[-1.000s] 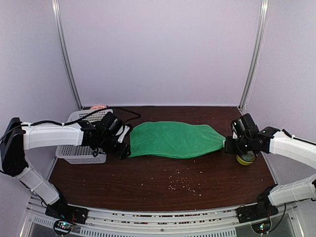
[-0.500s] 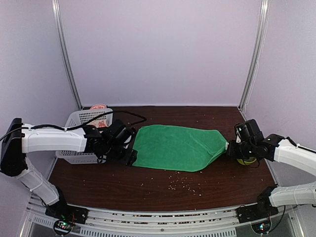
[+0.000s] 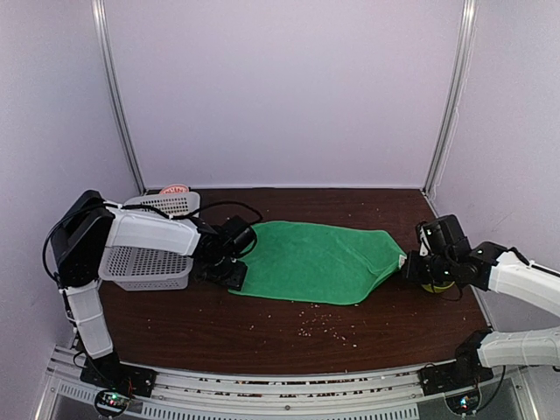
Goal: Roll the towels
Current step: Flatten out the towel at the center of the board.
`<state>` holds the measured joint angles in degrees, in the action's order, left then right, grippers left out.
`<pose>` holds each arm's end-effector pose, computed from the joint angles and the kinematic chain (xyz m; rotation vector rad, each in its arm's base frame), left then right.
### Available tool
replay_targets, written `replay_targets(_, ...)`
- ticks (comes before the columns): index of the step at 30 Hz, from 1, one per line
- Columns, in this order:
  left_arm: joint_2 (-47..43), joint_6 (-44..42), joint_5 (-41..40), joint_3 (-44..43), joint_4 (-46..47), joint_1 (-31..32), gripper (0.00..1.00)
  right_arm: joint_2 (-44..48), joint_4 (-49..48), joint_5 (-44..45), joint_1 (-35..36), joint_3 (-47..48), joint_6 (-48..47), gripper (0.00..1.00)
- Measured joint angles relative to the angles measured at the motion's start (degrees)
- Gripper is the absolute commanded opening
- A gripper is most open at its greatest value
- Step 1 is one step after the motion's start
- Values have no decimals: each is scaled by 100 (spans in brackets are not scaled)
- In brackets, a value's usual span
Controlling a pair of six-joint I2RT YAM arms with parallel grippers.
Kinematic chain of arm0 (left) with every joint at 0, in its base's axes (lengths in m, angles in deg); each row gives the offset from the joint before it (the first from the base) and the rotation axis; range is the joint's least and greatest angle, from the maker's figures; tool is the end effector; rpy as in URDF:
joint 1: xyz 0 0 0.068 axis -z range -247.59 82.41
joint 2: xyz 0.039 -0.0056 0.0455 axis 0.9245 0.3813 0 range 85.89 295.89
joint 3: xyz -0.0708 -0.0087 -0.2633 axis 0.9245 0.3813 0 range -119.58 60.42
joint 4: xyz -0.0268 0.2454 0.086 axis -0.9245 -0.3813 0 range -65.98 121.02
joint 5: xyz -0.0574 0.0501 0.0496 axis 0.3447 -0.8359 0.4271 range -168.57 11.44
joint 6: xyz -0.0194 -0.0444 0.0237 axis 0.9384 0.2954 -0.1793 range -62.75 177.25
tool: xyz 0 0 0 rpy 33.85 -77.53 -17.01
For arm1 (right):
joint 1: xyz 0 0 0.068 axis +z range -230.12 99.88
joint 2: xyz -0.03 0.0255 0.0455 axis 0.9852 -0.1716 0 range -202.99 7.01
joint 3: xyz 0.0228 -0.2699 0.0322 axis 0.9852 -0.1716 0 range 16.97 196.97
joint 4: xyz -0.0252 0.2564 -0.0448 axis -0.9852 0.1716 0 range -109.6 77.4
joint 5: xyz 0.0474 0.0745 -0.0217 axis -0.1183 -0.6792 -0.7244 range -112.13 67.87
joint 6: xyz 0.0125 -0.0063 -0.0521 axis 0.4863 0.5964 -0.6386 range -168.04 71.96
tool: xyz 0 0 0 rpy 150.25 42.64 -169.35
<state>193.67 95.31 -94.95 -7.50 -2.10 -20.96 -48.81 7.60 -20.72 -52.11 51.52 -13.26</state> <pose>0.2536 -0.2539 0.1505 0.1452 2.7286 0.0155 0.1720 0.0906 0.2168 0.1576 2.4664 0.4621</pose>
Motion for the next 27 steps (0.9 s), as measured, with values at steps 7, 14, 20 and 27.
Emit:
replay_targets(7,-35,205,245,286,356,35,38,219,33,-144,26,-11,-20,0)
replay_targets(14,-11,251,496,323,684,103,0,378,127,-157,24,-26,-57,0)
replay_targets(20,-297,264,479,706,850,177,0,505,232,-170,26,-129,-55,0)
replay_targets(27,-1309,667,391,1585,251,776,0,914,603,-184,76,-238,-37,0)
